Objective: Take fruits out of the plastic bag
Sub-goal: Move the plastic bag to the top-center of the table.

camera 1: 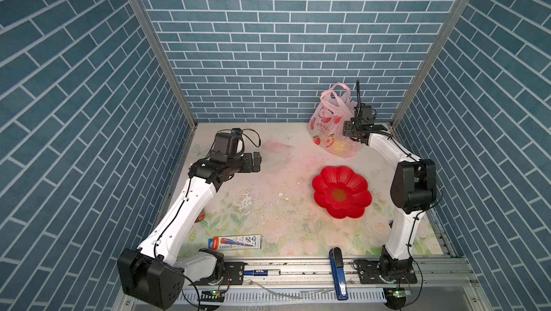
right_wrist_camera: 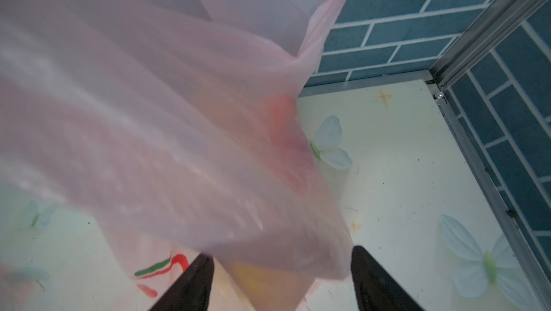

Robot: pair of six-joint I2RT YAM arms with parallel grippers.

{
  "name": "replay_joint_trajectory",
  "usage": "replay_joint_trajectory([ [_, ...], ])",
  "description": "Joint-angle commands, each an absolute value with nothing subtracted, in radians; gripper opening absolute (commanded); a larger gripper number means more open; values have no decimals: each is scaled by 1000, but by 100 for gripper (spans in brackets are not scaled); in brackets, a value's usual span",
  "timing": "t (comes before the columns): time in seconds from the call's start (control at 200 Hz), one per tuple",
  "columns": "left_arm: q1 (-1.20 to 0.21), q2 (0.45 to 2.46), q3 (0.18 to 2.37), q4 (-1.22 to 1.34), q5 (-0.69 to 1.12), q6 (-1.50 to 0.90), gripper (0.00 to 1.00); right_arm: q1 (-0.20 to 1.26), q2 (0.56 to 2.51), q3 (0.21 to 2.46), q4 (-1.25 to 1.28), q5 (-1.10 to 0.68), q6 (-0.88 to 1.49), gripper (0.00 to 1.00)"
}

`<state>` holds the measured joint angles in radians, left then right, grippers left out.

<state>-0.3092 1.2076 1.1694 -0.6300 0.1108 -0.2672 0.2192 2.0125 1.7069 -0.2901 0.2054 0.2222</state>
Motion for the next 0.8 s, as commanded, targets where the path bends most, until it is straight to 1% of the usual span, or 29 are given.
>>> replay_joint_trajectory([
  [0.0, -316, 1199, 1154, -615, 97, -248, 99, 210, 2051, 1776, -252, 185, 153, 74],
  [0.155, -316, 1197, 1148, -610, 94, -237, 99, 202, 2134, 1879, -273, 135, 122, 73],
  [0.22, -316, 1202, 1146, -608, 96, -228, 99, 199, 2168, 1921, -284, 123, 122, 69],
  [0.285, -316, 1209, 1148, -601, 99, -222, 99, 196, 2180, 1938, -282, 106, 129, 61],
  [0.435, -315, 1220, 1143, -594, 112, -227, 99, 189, 2184, 1942, -248, 52, 136, 27],
  [0.515, -316, 1216, 1139, -586, 110, -234, 99, 190, 2186, 1956, -253, 3, 145, 16],
  [0.575, -316, 1219, 1143, -583, 109, -242, 98, 191, 2186, 1954, -256, -34, 163, 10],
  [0.665, -315, 1233, 1165, -590, 116, -248, 96, 193, 2167, 1923, -242, -81, 191, 3],
  [0.695, -316, 1239, 1174, -595, 119, -251, 95, 195, 2158, 1909, -234, -125, 197, 0],
  [0.795, -315, 1258, 1205, -612, 133, -269, 93, 213, 2140, 1891, -237, -175, 200, 0],
])
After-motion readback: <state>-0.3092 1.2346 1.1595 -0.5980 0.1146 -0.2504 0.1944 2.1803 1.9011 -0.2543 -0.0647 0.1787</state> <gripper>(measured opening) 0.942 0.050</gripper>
